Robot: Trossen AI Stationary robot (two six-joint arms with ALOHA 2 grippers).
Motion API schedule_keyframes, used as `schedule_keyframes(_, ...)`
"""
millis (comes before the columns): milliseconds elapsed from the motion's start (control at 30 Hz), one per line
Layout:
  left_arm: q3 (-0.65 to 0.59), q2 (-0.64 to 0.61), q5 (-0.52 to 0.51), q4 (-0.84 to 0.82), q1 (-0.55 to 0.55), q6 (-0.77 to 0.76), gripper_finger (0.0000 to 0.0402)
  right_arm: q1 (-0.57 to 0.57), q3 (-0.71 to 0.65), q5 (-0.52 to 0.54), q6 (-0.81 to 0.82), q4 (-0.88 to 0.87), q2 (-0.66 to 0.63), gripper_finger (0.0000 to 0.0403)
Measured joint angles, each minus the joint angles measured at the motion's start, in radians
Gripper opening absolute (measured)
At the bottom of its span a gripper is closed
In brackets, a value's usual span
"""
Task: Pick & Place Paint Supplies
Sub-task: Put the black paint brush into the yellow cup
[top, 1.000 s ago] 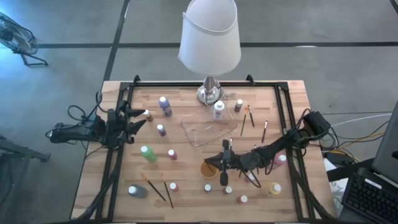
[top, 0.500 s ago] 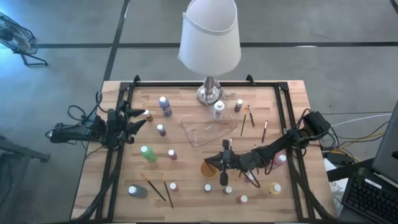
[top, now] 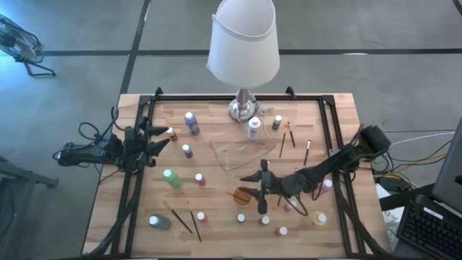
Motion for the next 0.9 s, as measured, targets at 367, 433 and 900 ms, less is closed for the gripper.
schedule_keyframes(367,0.000,0.000,0.000,0.000,0.000,0.000,0.0218,-0.032,0.000,0.139,0.300,-0.903,-0.497,0.0194)
schedule_keyframes(433,0.000,0.000,0.000,0.000,0.000,0.000,0.0218,-0.046,0.000,0.172,0.381,-1.062,-0.579,0.0196)
schedule_keyframes(900,0.000,0.000,0.000,0.000,0.000,0.000,0.0218,-0.438,0.000,0.054,0.480,-1.540,-0.851,0.0172)
